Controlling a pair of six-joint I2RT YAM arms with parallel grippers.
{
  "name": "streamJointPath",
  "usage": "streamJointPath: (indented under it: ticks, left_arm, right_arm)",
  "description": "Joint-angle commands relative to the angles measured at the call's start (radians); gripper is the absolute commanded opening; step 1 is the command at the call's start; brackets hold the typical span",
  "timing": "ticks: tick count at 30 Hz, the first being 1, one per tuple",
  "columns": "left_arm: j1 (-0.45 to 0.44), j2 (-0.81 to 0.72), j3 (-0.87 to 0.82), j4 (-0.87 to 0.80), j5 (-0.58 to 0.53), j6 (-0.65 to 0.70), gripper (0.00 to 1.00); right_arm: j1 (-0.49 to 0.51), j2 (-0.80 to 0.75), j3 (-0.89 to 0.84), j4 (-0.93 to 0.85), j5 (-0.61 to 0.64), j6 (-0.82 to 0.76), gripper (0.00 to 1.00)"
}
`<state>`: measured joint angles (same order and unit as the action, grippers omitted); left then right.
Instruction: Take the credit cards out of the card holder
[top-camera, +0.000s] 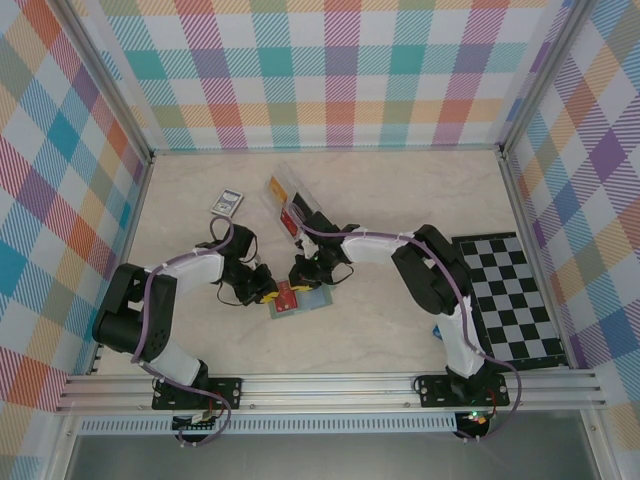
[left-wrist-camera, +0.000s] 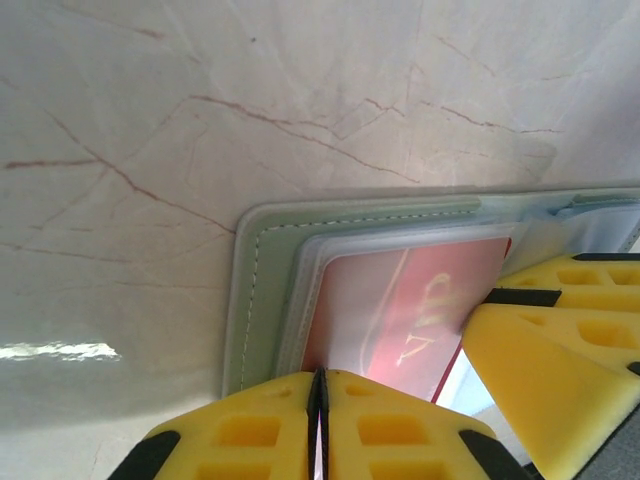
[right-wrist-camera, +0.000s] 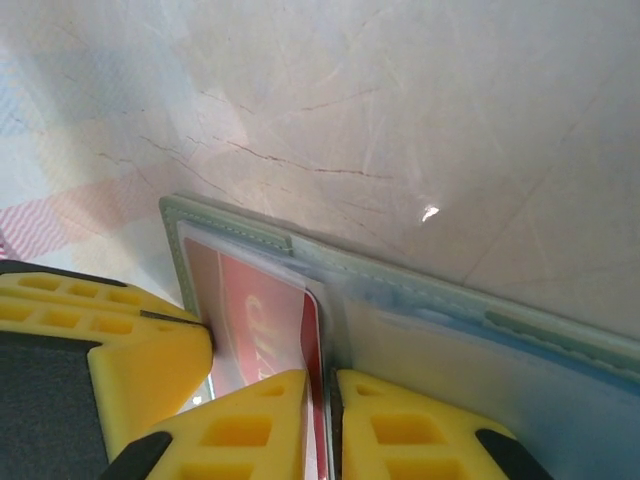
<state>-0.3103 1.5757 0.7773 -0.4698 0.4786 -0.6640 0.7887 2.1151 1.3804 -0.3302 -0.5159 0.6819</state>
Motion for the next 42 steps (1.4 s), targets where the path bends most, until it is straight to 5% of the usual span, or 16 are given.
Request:
streamJointPath:
  ticks: [1, 14, 27, 34, 42]
  left_arm:
    - [-0.006, 0.039, -0.004, -0.073, -0.083, 0.017, 0.1]
    - [-0.006, 0.047, 0.001, -0.084, -0.097, 0.017, 0.07]
    - [-0.005, 0.009, 0.027, -0.103, -0.094, 0.014, 0.16]
    - [-0.007, 0.029, 0.041, -0.088, -0.072, 0.001, 0.14]
    - [-0.007, 0.04, 0.015, -0.093, -0.106, 0.006, 0.11]
  right_arm:
    - [-0.009, -0.008, -0.038, 0.018, -0.047, 0.016, 0.16]
    - [-0.013, -0.013, -0.06, 0.061, -0.082, 0.01, 0.07]
    - [-0.026, -0.112, -0.099, -0.037, 0.114, -0.079, 0.03]
    - [-0.023, -0.087, -0.09, 0.044, -0.041, -0.061, 0.12]
    - [-0.001, -0.054, -0.037, 0.02, -0.076, -0.062, 0.23]
